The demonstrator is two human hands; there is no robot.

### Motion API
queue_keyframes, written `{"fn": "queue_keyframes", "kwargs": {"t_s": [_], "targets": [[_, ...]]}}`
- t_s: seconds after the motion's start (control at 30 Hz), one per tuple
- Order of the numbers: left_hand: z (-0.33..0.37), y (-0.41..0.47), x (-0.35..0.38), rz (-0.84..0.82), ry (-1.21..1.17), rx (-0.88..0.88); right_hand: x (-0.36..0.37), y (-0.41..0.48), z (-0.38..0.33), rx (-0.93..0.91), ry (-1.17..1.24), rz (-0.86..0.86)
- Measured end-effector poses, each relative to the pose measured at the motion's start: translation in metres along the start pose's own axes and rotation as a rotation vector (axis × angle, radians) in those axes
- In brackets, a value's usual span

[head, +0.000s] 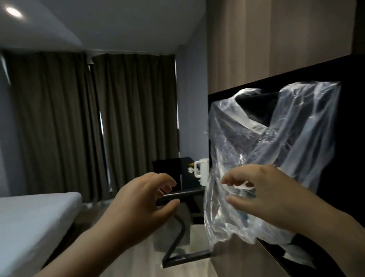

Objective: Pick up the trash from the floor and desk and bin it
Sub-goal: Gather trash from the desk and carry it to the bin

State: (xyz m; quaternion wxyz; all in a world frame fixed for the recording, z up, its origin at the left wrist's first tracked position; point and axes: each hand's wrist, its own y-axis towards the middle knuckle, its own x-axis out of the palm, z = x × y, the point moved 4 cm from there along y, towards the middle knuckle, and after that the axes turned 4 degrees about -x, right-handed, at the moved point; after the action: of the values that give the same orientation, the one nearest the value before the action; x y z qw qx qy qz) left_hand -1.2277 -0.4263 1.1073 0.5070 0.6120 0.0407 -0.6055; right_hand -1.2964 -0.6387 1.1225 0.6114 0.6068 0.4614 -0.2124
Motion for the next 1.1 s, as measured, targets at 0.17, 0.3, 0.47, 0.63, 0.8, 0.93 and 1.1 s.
{"fn": "queue_keyframes", "kwargs": {"t_s": [0.17, 0.3, 0.47, 0.63, 0.8, 0.93, 1.1], "targets": [[-0.026, 0.030, 0.033, 0.006, 0.014, -0.064, 0.031, 0.037, 0.040, -0.040, 0.016, -0.041], [-0.050, 0.053, 0.053, 0.003, 0.025, -0.087, 0.058, 0.065, 0.064, -0.059, 0.017, -0.085], [-0.093, 0.084, 0.078, -0.010, 0.021, -0.112, 0.099, 0.104, 0.084, -0.060, 0.003, -0.122], [-0.153, 0.122, 0.097, -0.015, 0.014, -0.112, 0.145, 0.164, 0.092, -0.079, -0.044, -0.143], [-0.234, 0.170, 0.095, -0.001, 0.012, -0.109, 0.190, 0.246, 0.086, -0.067, -0.053, -0.147], [-0.303, 0.204, 0.095, -0.020, 0.011, -0.096, 0.233, 0.314, 0.081, -0.064, -0.068, -0.143], [-0.379, 0.240, 0.110, -0.054, -0.009, -0.107, 0.290, 0.379, 0.084, -0.058, -0.080, -0.169]]}}
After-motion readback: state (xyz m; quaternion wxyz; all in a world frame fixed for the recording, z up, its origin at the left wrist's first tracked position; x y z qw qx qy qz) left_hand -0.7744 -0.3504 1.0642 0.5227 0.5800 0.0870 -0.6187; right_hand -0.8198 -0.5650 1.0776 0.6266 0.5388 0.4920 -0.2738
